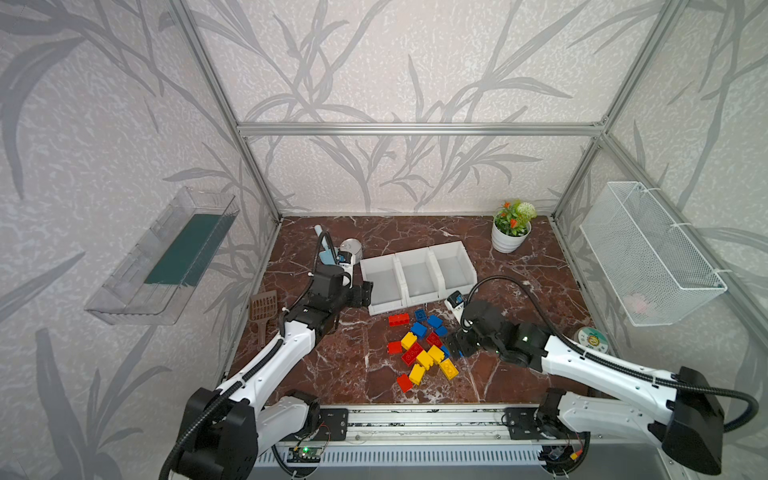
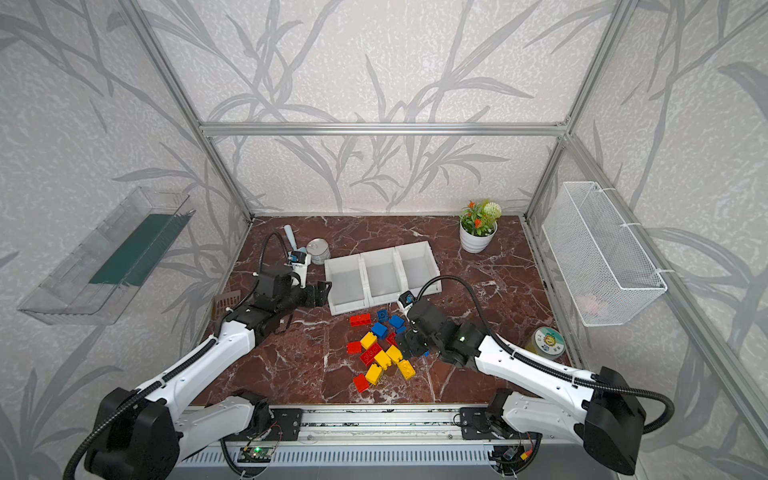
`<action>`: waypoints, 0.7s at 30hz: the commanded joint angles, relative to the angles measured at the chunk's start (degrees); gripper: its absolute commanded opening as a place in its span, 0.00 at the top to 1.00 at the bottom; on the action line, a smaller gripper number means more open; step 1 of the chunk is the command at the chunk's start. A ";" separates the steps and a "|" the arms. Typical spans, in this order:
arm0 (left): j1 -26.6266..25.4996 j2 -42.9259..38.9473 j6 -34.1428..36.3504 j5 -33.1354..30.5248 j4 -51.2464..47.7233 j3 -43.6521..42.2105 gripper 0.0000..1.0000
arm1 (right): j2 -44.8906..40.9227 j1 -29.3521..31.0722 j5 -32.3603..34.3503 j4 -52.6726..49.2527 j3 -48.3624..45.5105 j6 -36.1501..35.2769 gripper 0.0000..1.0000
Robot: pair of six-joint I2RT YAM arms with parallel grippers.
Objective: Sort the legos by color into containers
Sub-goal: 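Lower the right gripper onto a yellow brick and close it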
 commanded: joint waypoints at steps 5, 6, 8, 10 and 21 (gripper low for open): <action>-1.81 -2.52 -4.91 2.17 -1.35 -2.82 0.16 | 6.07 8.27 3.69 -7.80 -0.21 11.05 0.09; -1.88 -2.55 -5.39 2.30 -1.15 -2.92 0.16 | 6.86 8.66 3.55 -8.03 -0.19 11.67 0.10; -1.97 -2.36 -6.63 2.33 -1.05 -2.94 0.16 | 7.99 9.43 3.09 -7.64 -0.51 12.68 0.12; -1.96 -2.26 -7.15 2.63 -0.49 -3.20 0.16 | 8.65 9.97 3.00 -6.67 -0.77 13.50 0.14; -2.11 -2.27 -9.14 2.10 0.24 -3.98 0.16 | 16.07 13.06 2.76 -2.33 -0.46 17.21 0.36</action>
